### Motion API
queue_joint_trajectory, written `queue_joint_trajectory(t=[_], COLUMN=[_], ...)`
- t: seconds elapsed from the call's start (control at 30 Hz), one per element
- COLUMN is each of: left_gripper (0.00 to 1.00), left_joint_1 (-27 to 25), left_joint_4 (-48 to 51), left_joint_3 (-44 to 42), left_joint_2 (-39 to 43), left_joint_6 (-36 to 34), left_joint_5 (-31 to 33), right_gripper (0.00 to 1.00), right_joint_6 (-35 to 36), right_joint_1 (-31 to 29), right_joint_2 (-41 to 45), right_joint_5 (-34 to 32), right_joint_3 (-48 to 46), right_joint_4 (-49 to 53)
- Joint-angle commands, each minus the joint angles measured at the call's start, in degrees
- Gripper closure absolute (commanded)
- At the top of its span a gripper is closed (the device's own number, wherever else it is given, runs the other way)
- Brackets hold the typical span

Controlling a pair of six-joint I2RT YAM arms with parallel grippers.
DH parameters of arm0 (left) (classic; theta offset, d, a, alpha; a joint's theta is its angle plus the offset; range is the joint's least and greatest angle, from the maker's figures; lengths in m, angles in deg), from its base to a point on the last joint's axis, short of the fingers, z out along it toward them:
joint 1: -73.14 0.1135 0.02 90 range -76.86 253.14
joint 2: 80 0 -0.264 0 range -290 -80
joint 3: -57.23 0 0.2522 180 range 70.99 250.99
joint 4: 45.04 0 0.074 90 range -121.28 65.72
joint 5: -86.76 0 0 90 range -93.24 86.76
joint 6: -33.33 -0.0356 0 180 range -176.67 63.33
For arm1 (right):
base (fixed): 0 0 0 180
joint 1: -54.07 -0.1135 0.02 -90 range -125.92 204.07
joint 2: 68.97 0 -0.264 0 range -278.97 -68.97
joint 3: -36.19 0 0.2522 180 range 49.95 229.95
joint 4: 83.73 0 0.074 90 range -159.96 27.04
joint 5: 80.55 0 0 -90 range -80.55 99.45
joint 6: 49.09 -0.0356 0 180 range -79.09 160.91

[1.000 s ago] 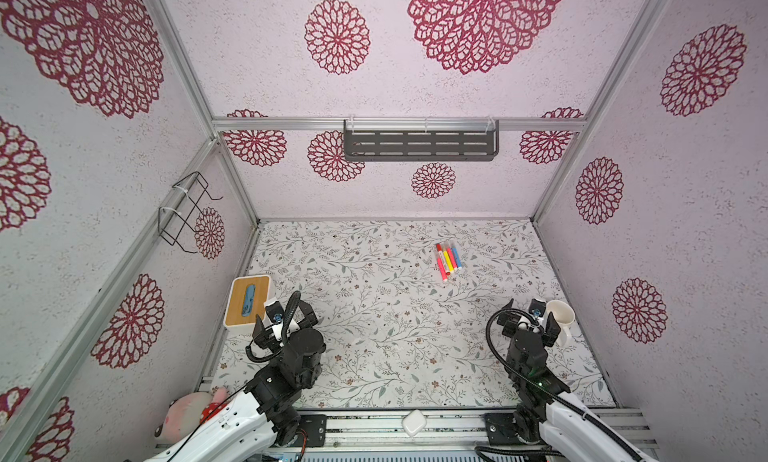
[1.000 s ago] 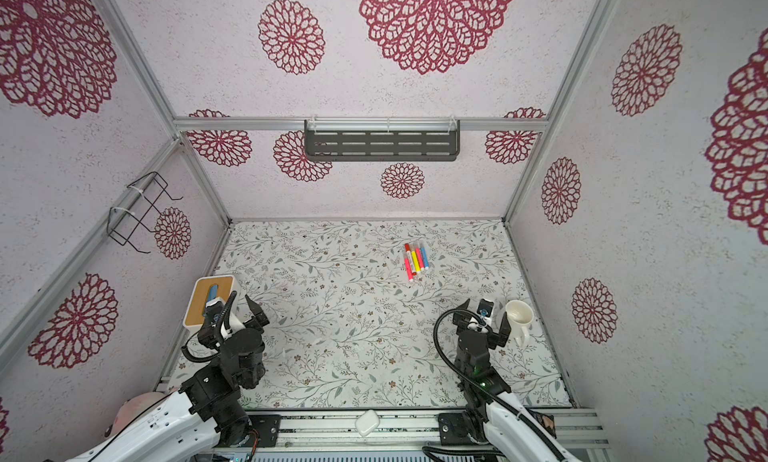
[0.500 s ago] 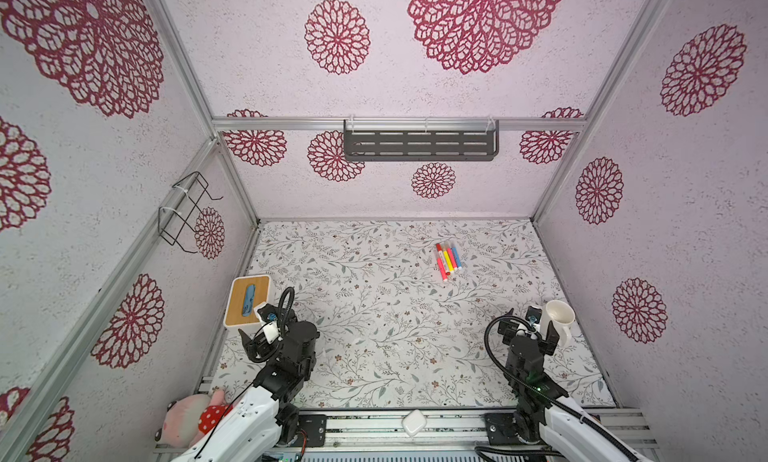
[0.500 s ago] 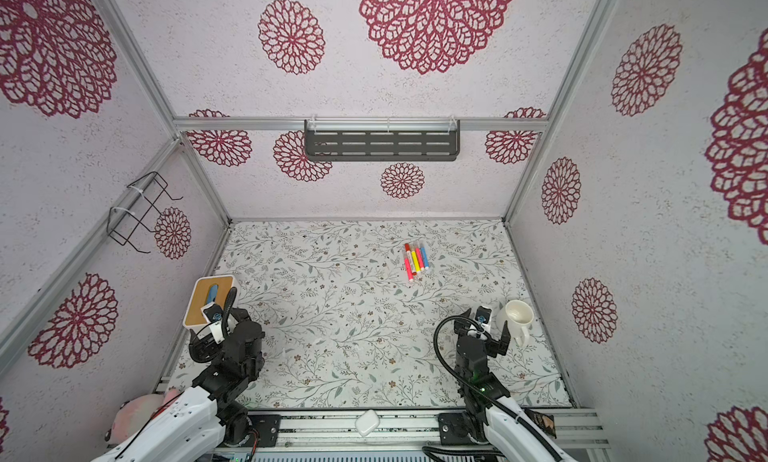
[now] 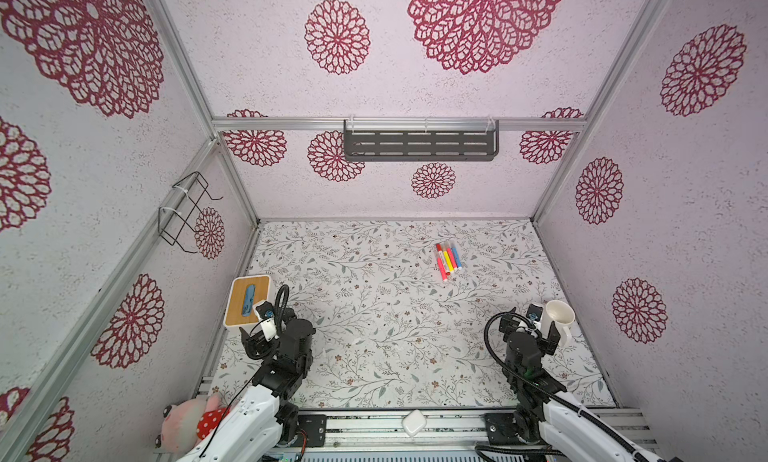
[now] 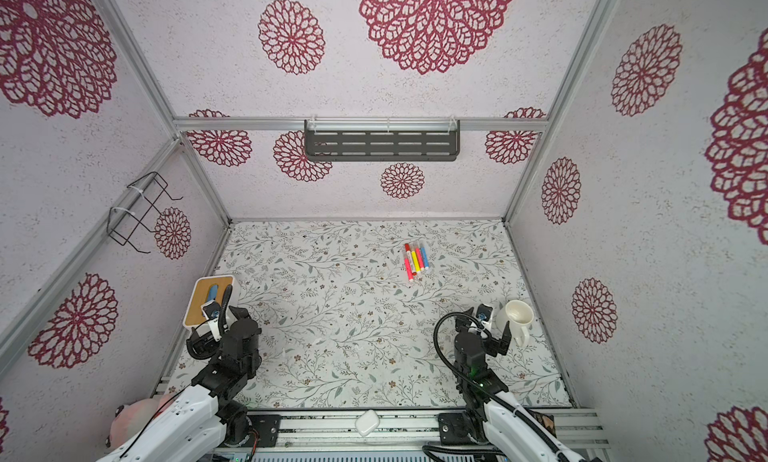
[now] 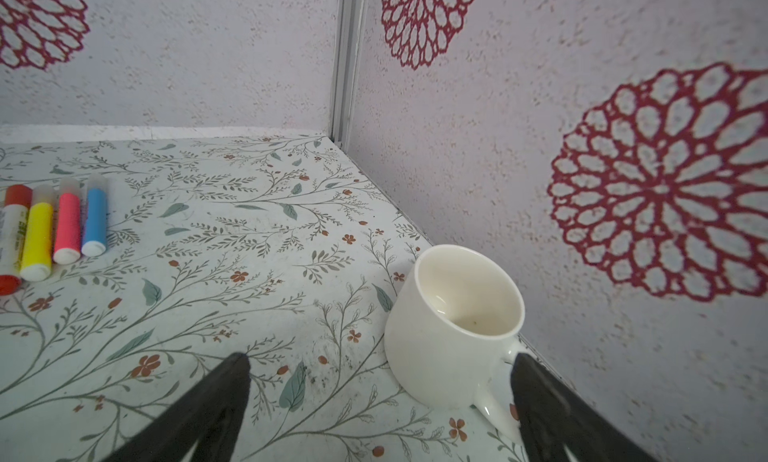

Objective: Insert the pens into the pen caps

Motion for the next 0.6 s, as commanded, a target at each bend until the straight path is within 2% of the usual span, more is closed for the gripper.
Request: queue_joint_trajectory(t=[0.0, 0.17, 0.4, 0.57], left_gripper=[0.02, 0.03, 0.03, 0.03], left_joint_1=[1.2, 2.6, 5.6, 8.7], left_joint_4=[-1.7, -8.8, -12.3, -14.1], left_joint_3=[0.8, -0.1, -1.1, -1.3], left_joint_2=[-0.2, -2.9, -3.0, -3.6], left_joint_6=[-0.5, -4.0, -5.8, -5.9], left_joint_5=[-2.3, -2.7, -6.6, -9.7], right_gripper=[0.01, 0.01, 0.01, 0.01], right_joint_6=[-0.6, 0.3, 4.2, 5.1], right_joint_1=[0.8, 2.3, 4.7, 7.8], right_joint_2=[-0.5, -5.0, -19.0, -28.5], right_joint_5=[-2.1, -0.5, 0.7, 1.8], right_joint_3=[0.4, 1.1, 2.0, 5.1], right_joint_4=[-2.8, -6.1, -23.4, -30.2])
